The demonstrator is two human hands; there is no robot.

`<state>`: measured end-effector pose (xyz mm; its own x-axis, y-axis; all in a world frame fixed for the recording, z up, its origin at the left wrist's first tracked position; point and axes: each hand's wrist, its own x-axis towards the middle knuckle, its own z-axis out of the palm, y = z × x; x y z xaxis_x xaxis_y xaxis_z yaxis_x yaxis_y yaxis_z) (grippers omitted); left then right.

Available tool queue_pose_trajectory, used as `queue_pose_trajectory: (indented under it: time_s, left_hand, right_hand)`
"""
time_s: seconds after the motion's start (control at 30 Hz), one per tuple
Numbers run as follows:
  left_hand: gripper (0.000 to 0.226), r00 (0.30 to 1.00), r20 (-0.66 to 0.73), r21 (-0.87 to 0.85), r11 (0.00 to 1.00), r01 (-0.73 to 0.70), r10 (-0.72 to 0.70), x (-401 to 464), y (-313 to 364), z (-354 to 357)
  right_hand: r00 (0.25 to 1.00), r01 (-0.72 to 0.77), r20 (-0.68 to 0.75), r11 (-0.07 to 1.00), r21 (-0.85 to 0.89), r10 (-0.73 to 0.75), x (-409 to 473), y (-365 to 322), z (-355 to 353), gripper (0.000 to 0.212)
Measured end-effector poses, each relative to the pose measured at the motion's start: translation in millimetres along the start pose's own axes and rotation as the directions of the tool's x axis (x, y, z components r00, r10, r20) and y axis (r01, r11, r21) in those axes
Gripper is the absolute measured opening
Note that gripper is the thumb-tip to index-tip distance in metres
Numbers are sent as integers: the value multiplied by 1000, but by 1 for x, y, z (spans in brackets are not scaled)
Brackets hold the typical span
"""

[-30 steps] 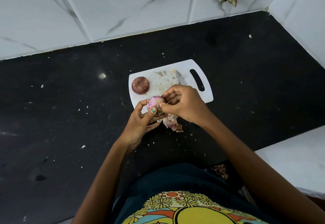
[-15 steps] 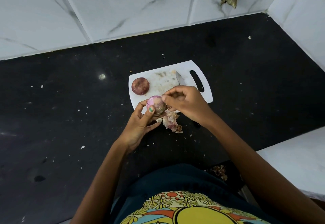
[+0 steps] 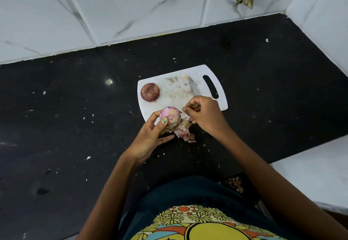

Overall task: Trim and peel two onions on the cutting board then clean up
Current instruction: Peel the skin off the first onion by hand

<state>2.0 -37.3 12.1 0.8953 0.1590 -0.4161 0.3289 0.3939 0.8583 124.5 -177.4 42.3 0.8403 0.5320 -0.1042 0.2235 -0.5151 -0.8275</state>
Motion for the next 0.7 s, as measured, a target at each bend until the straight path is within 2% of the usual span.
queue_pose_trajectory:
  time_s: [0.17,0.27,0.33,0.43,0.53,0.7]
  left_hand:
    - [42,1000,-18,14,1000,-12,12,1,1,0]
    - [41,999,-32,23,999,-25,26,0,1,0]
    - [43,998,-42,32,999,-37,39,0,1,1]
    - [45,997,-45,51,997,-57,59,-1,2,1]
    - [45,996,-36,69,995,-78,81,-2,4,3]
    - [42,993,-38,106,988,-111,116,-2,7,3]
  right_hand:
    - [997,-1,71,990,-143,11,-5,5,-2,12]
    - [984,-7,171,975,-221,46,-8,2,-7,26]
    - [983,22,184,984,-175,11,-8,-7,-12,26]
    - [982,24,186,999,25,-28,-7,-19,-17,18]
    - [969,63,238,998,15,-65,-8,-27,-16,27]
    - [973,98,208,994,39,-104,-11,-30,-9,29]
